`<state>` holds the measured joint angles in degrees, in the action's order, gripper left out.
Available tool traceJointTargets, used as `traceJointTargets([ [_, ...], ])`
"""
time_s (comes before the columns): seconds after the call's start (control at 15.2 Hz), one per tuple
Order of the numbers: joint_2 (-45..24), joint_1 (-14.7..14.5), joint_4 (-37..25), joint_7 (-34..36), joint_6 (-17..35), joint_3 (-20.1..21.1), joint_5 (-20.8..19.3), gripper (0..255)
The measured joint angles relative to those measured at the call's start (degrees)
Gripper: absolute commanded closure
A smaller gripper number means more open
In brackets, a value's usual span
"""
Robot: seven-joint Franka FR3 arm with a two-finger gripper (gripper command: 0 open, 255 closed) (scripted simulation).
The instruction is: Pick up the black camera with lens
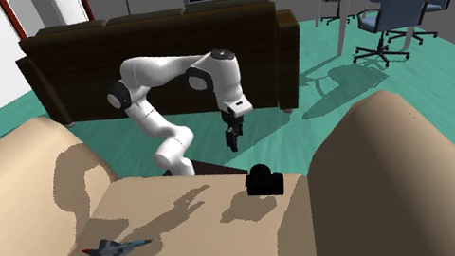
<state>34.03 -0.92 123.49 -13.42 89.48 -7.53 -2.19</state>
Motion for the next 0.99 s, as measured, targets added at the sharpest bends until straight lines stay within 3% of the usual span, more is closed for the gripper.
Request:
traceJointTargets([
  [0.4,-11.9,0.1,-8.0,-5.5,3.9,-3.4,-1.4,0],
  [0.79,-26.0,0.4,-20.4,-11.0,5.5,-6.3,-0.8,0],
  [0.99,-29.9,0.7,-23.5,-12.7,6.2,-7.0,-0.4,0],
])
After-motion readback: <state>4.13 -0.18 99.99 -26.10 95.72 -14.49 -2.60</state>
